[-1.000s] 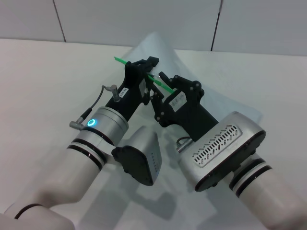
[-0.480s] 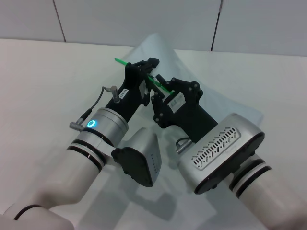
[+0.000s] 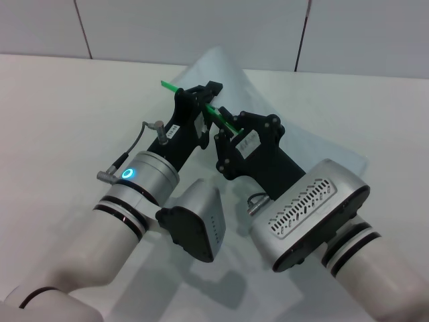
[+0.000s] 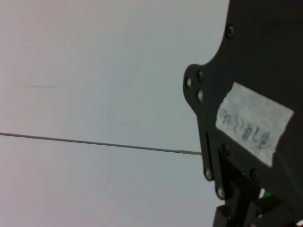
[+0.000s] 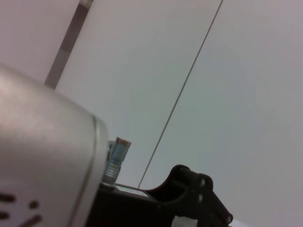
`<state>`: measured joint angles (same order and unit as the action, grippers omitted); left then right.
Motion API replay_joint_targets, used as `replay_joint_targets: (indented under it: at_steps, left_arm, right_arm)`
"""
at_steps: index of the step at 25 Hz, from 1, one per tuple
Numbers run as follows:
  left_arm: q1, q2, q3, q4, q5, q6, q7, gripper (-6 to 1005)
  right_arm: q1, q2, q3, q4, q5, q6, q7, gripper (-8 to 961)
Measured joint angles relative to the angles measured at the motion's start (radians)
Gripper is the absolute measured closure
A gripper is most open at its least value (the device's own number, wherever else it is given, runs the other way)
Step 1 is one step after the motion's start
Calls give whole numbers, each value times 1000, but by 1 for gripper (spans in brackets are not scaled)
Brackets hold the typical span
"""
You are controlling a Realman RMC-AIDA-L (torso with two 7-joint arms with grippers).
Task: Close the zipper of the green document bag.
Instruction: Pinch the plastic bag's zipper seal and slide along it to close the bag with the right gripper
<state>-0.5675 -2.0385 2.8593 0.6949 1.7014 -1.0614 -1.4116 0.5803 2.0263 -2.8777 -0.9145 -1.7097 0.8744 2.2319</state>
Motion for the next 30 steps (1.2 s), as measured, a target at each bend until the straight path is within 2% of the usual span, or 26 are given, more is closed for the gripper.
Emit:
replay_joint_targets:
  at_steps: [30]
  left_arm:
    - [16, 6, 0, 13, 11, -15, -34, 937]
  right_arm:
    - [-22, -1, 1, 19, -23, 12, 8, 869]
